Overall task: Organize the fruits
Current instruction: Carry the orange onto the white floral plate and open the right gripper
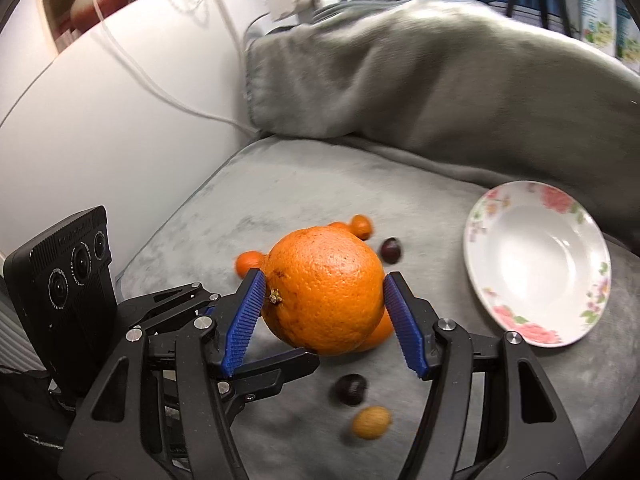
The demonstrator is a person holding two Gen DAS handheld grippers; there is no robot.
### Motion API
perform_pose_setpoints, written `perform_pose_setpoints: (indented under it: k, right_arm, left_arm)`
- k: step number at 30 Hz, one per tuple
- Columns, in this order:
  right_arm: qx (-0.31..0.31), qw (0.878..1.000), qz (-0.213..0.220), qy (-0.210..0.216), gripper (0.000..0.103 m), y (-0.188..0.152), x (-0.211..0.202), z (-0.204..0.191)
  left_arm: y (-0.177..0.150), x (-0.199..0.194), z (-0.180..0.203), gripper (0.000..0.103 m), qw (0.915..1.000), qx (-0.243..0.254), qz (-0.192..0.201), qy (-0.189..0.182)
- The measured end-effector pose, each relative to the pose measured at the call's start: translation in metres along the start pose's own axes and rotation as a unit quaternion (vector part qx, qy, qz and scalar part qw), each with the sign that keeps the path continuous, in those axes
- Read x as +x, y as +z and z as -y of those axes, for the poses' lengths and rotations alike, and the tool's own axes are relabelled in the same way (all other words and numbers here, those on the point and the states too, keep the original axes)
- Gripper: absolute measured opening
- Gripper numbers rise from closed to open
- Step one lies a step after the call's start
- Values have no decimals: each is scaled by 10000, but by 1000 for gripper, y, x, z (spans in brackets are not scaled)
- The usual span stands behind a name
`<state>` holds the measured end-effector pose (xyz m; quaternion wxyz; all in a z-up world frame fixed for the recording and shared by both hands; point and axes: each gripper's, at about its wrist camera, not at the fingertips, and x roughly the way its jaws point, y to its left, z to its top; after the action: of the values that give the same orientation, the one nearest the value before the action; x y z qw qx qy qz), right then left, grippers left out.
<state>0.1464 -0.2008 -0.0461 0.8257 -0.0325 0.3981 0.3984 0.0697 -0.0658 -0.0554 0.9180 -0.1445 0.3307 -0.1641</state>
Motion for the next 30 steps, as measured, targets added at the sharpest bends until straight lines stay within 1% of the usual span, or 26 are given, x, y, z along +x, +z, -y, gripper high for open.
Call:
perform_pose_setpoints:
  k: [10, 18, 30]
  right_arm:
    - [471, 9985, 201, -191, 65, 0, -19, 52]
    - [836, 9958, 273, -263, 65, -2, -23, 90]
    - [1142, 9929, 265, -223, 65, -9, -19, 119]
  left_arm:
    - [16, 38, 28, 53, 9992, 284, -185, -217]
    - [25, 65, 43, 53, 9982, 308, -386, -342]
    - [28, 84, 48, 53, 9968, 349, -615, -364]
